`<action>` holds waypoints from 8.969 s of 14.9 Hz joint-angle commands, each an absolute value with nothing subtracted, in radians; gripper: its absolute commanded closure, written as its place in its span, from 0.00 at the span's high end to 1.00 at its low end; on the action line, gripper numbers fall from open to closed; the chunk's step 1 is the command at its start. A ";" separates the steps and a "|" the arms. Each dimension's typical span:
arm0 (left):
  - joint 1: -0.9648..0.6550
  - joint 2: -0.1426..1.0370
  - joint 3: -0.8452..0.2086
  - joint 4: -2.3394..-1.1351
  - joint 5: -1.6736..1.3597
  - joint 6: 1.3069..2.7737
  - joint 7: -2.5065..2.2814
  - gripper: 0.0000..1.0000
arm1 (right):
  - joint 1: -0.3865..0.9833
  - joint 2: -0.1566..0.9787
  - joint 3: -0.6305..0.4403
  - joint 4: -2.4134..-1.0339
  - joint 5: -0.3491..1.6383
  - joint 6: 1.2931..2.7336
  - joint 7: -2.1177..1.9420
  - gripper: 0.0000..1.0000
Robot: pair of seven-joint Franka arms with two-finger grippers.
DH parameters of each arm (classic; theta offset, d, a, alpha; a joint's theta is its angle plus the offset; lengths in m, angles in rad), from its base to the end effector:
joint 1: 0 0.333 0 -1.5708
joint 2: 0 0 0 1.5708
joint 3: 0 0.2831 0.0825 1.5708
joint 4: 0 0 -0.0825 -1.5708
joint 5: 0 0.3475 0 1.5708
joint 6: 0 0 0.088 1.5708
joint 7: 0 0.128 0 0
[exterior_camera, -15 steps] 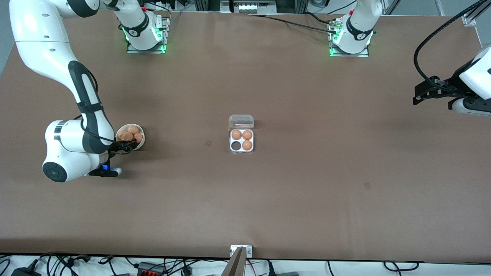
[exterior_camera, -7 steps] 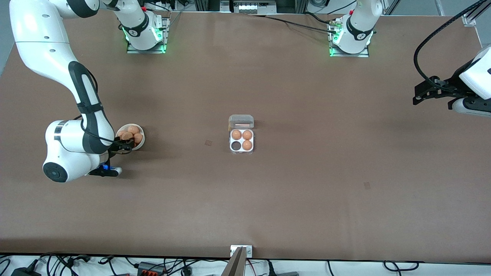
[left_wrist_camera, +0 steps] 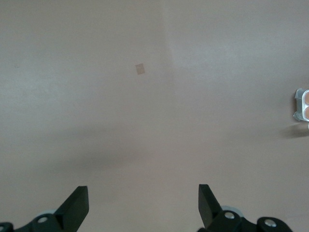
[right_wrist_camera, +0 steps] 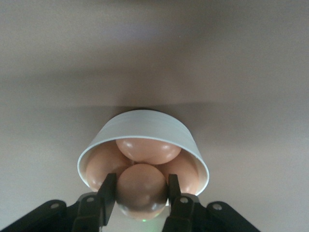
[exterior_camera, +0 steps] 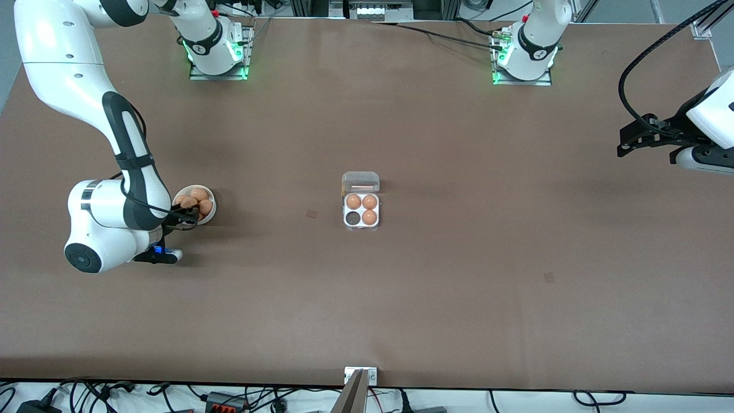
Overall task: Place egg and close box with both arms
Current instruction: 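Lower the right gripper into the bowl and grasp one brown egg, then lift the egg with the right gripper and carry it to the egg box, then lower the egg into the empty slot and open the right gripper, then withdraw the right gripper to rest while the left gripper moves toward the box, then move the left gripper over the open lid of the egg box, then press the lid down onto the egg box with the left gripper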
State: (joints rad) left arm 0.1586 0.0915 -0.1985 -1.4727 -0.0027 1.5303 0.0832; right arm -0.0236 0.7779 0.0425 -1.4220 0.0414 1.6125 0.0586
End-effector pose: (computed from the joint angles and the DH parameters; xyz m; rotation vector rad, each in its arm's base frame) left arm 0.5379 -0.0173 0.5622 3.1139 -0.1912 -0.0494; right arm 0.5893 0.0135 0.1843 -2.9585 0.0845 0.8979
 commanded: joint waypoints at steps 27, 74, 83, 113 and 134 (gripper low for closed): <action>0.160 0.103 -0.202 -1.445 -0.006 1.514 0.075 1.00 | 0.576 0.406 -0.030 -1.819 0.038 2.704 0.268 0.27; 0.153 0.138 -0.204 -1.448 -0.003 1.477 0.083 1.00 | 0.278 0.028 -0.153 -1.795 0.046 1.989 0.253 1.00; 0.149 0.156 -0.209 -1.447 -0.005 1.413 0.109 0.01 | -0.049 0.018 0.012 -1.549 -0.048 1.566 0.261 1.00; -0.431 0.618 -0.557 -1.634 0.312 2.103 -1.077 0.01 | 0.011 0.021 0.025 -1.549 -0.018 1.555 0.207 1.00; -0.137 0.577 -0.834 -1.621 0.594 1.769 -0.956 0.01 | 0.011 0.018 0.026 -1.548 -0.017 1.554 0.164 1.00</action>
State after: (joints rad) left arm -0.2615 0.6089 -0.7209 -1.6075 0.5732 1.8929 -1.0586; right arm 0.0093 0.0258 0.0235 -1.5612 -0.0100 1.5745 0.1790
